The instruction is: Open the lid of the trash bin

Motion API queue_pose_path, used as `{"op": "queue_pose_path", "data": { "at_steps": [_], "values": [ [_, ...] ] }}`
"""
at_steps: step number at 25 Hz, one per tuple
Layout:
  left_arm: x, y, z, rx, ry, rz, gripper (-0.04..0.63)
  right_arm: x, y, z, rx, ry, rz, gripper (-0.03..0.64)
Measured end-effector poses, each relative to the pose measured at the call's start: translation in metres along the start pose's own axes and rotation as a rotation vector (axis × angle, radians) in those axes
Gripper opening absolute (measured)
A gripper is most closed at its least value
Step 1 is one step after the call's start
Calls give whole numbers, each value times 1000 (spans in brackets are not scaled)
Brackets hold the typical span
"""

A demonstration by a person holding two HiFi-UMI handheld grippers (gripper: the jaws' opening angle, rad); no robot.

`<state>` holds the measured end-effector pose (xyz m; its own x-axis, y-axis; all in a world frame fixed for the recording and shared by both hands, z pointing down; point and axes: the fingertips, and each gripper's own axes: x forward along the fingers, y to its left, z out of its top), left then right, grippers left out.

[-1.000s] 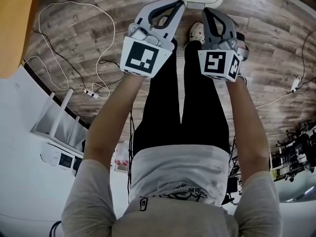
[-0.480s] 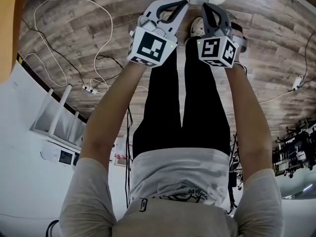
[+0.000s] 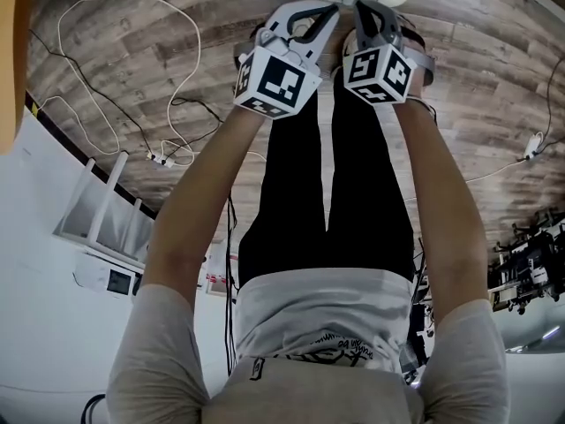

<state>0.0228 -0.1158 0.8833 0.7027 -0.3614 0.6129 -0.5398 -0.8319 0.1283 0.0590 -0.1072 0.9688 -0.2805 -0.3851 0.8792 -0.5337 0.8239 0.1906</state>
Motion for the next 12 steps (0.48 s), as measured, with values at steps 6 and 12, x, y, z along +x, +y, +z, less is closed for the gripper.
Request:
{"op": "queue_pose_path", "data": {
  "at_steps": [6,12],
  "values": [
    [-6,4,-10,-8,13,5,20,8,5,-9,-2,26,15,6],
    [-12,6,-7,5,15,8,20,6,3,-6,11,52,9,5]
  ]
}}
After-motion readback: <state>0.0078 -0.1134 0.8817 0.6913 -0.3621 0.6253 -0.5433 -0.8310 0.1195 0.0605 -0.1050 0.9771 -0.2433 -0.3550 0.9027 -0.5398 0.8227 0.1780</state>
